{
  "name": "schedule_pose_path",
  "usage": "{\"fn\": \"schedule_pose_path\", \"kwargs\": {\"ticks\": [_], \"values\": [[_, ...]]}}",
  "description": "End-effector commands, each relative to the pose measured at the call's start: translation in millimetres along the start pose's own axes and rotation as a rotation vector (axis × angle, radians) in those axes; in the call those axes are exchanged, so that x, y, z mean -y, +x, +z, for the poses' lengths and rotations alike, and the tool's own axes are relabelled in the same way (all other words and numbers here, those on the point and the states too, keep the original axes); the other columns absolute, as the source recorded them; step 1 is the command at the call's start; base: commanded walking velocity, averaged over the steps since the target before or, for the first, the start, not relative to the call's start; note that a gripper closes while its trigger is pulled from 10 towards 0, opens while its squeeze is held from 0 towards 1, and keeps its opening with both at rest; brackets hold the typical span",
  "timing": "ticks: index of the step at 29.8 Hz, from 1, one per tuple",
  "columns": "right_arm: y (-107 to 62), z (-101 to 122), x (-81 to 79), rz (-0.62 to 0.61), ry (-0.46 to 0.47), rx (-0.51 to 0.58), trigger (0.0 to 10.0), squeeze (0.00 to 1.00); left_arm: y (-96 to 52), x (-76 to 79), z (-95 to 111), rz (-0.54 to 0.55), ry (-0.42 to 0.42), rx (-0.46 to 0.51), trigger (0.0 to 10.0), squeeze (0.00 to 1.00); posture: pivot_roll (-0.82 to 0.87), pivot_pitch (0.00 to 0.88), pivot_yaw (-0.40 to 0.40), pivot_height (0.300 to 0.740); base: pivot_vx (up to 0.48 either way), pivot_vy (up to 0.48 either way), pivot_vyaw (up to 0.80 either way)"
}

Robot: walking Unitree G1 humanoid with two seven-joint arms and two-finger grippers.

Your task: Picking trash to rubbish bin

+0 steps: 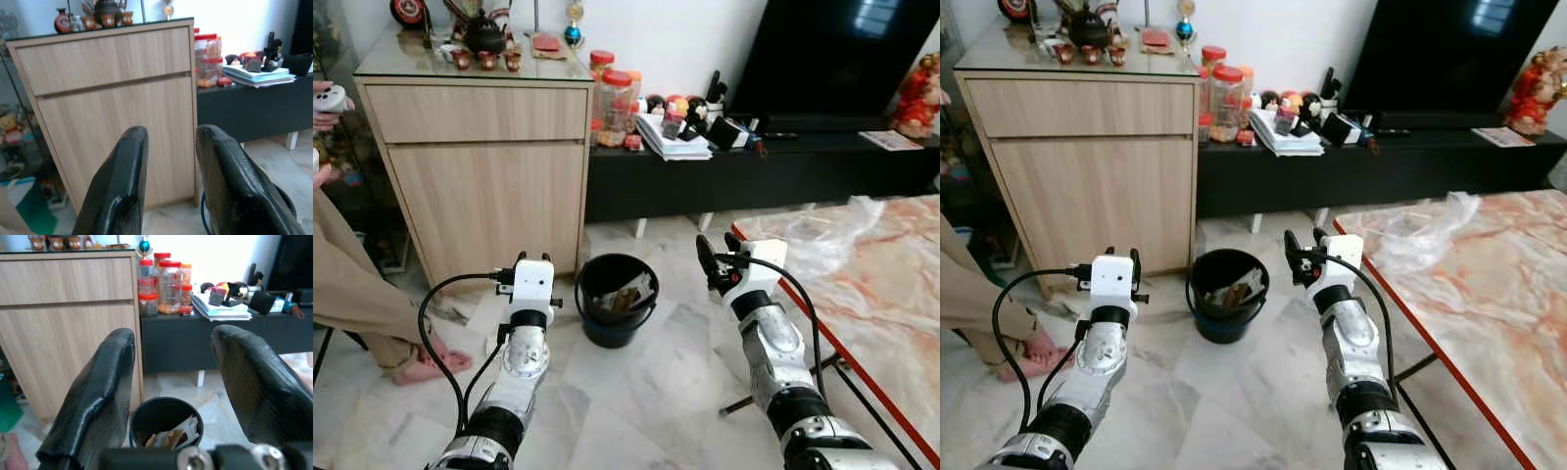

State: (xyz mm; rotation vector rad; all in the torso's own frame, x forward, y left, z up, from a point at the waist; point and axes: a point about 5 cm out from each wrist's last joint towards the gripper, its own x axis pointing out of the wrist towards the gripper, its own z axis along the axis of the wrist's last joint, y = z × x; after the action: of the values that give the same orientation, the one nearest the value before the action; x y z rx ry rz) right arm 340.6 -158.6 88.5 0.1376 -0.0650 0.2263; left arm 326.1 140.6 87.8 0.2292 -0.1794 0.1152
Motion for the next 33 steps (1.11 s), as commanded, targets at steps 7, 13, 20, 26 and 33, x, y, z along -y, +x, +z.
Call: {"fn": "schedule_pose_path", "kwargs": {"ticks": [7,13,20,26,33], "values": [[5.8,3,-4.4,0.024,-0.011,-0.010,10.0,0.00,1.2,1.1,0,0.007,-0.014,-0.005,10.0,0.00,0.19,0.000,-0.157,0.740,0.000,0.000,-0.80],[7.0,4,-3.2,0.017,-0.013,-0.008,10.0,0.00,1.9,0.3,0,0.005,-0.013,-0.007,10.0,0.00,0.20,0.000,-0.151,0.740,0.000,0.000,-0.80],[6.1,3,-1.5,0.001,-0.015,-0.006,10.0,0.00,2.9,1.2,-6,-0.020,-0.022,-0.054,10.0,0.00,0.19,0.000,-0.138,0.740,0.000,0.000,-0.80],[3.7,3,4.0,-0.047,-0.012,0.001,10.0,0.00,6.4,3.1,-2,-0.053,-0.010,-0.038,10.0,0.00,0.19,0.000,-0.109,0.740,0.000,0.000,-0.80],[-0.3,-5,0.9,-0.104,0.019,-0.005,10.0,0.00,14.2,-5.6,1,-0.086,0.034,-0.026,10.0,0.00,0.20,0.000,-0.057,0.740,0.000,0.000,-0.80]]}}
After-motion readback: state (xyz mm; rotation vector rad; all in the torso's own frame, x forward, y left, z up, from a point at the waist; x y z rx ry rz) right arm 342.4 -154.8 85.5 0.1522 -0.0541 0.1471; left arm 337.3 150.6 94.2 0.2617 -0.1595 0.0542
